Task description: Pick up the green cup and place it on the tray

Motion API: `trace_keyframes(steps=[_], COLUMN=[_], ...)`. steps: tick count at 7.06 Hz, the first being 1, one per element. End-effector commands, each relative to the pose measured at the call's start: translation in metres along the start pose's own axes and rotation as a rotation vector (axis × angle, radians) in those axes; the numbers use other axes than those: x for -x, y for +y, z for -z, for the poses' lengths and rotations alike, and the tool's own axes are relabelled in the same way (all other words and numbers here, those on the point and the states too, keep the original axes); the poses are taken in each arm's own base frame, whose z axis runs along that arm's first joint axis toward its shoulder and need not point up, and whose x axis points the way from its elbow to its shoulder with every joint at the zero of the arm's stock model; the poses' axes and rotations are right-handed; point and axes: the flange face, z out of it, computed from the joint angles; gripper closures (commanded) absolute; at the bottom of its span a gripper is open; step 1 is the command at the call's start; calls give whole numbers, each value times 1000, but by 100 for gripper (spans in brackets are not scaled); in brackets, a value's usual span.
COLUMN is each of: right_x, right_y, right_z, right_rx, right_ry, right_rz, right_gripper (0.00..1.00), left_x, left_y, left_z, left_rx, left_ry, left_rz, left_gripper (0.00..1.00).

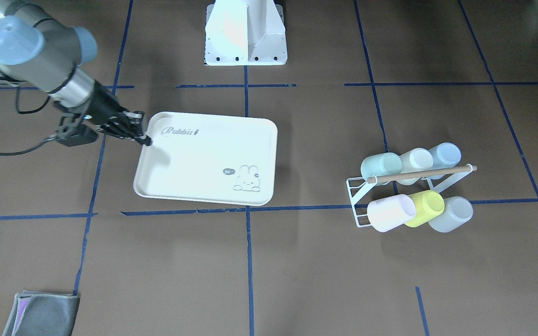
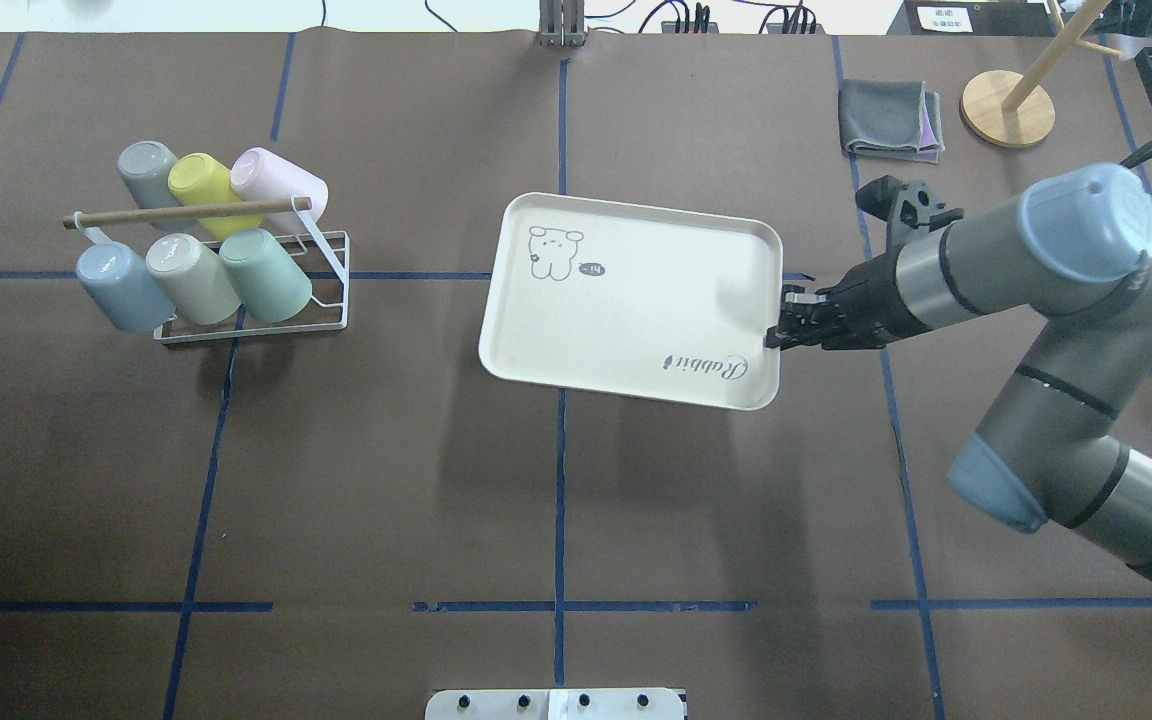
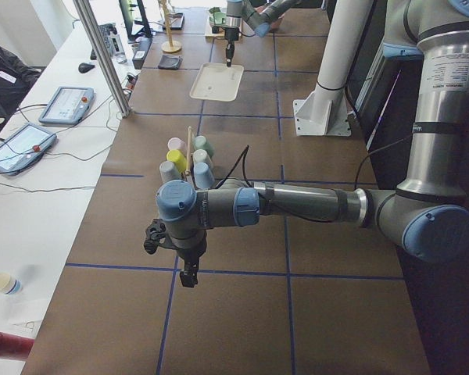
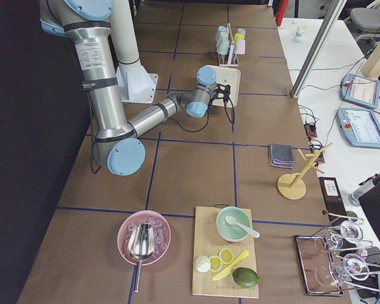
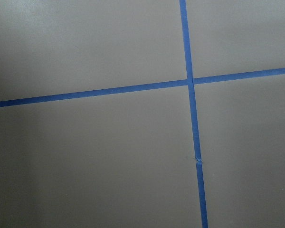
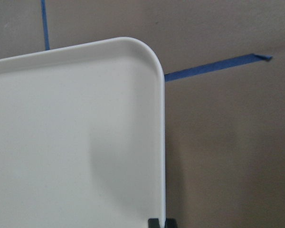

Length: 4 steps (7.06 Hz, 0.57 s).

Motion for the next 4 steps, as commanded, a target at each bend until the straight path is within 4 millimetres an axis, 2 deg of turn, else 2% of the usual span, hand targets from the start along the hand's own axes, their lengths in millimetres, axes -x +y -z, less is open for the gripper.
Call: trace_keyframes(steps=[1,3,4], right_x=[32,25,23], right_y=[53,70,71], right_z=[-51,-77,-81], right_rx=[-3,16,20], right_ry=[6,41,47], right_rz=[46,54,53], right_gripper=[100,100,100], left_x=[0,0,0], left_y=[0,-1,-1], left_z=[0,0,1], left_rx=[0,-1,-2], left_ry=[0,0,-1], left_rz=[0,-1,-2], left_gripper=[0,0,0])
